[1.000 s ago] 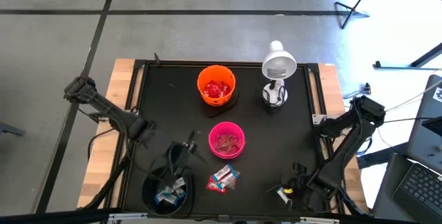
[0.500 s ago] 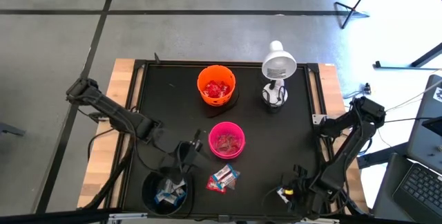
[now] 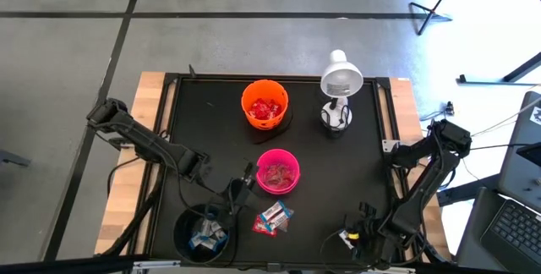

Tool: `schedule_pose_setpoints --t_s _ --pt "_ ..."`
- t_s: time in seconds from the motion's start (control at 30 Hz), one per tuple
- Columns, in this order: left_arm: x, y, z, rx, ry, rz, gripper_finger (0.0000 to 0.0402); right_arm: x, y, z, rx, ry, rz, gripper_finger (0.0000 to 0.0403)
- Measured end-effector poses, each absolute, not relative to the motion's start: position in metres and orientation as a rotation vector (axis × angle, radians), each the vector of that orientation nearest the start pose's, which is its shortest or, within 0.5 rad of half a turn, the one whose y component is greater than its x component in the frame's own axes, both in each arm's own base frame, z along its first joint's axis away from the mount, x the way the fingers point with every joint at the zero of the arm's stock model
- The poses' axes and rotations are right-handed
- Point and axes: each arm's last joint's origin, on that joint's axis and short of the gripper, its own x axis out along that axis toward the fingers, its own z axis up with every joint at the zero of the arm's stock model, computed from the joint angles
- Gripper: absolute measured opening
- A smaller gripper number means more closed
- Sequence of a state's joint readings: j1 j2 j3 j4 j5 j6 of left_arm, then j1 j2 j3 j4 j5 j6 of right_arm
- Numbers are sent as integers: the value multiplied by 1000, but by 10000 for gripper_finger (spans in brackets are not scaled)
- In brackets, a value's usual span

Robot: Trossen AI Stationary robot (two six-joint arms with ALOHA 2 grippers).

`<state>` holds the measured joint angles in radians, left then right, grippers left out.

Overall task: Sort candy
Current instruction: Put the white chocolate into the black bucket

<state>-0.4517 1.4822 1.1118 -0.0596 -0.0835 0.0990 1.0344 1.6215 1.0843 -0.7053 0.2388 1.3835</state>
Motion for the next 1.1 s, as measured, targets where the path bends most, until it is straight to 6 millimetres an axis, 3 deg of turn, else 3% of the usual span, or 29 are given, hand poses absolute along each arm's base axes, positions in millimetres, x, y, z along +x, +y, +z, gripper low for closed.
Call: schedule_pose_setpoints --t_s 0.33,0.77,1.1 --pt "302 -144 294 208 391 -383 155 162 259 203 457 1208 -117 131" --pt "302 -144 294 198 392 -373 155 162 259 203 456 1208 -118 250" --pt "303 -143 296 179 374 -316 168 162 259 203 455 1209 -119 253"
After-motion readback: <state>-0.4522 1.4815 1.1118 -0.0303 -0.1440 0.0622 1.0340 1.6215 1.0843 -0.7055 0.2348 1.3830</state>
